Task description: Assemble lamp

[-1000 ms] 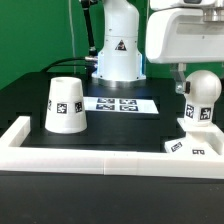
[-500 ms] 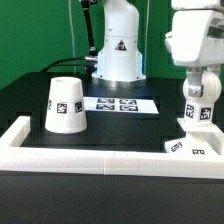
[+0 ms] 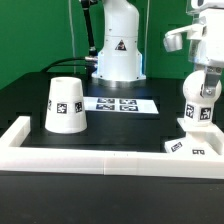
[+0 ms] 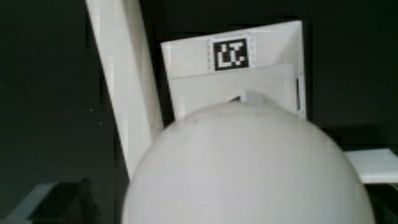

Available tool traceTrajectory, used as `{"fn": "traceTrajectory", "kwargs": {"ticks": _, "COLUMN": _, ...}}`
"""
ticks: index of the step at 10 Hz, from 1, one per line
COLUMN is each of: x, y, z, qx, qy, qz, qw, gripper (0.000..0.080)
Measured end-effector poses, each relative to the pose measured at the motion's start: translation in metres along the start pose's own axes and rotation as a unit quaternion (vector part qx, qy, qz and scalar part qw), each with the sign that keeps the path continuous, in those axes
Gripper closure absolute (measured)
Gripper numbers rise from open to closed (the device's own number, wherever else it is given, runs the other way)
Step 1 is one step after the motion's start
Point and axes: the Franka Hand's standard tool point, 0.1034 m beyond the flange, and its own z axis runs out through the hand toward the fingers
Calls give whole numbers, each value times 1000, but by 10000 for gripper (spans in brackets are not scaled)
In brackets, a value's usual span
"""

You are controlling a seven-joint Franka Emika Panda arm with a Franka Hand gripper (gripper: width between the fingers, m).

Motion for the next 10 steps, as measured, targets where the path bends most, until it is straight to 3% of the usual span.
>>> {"fn": "traceTrajectory", "kwargs": {"ticks": 2, "x": -1, "y": 0, "z": 0, "qx": -1, "qy": 0, "qz": 7, "qw": 1000, "gripper": 101}}
{"fn": "traceTrajectory", "kwargs": {"ticks": 3, "x": -1, "y": 0, "z": 0, "qx": 0, "qy": 0, "qz": 7, "qw": 1000, "gripper": 197}}
{"fn": "traceTrajectory", "kwargs": {"ticks": 6, "x": -3, "y": 1, "z": 0, "qx": 0, "qy": -1, "qz": 9, "qw": 1000, "gripper": 224}}
{"fn": "traceTrajectory", "kwargs": {"ticks": 8, "x": -10, "y": 3, "z": 1, "qx": -6, "qy": 1, "qz": 48, "qw": 999, "gripper": 224}}
{"fn": "traceTrajectory", "kwargs": {"ticks": 10, "x": -11, "y": 4, "z": 1, "qx": -9, "qy": 6, "qz": 184, "qw": 983, "gripper": 224}}
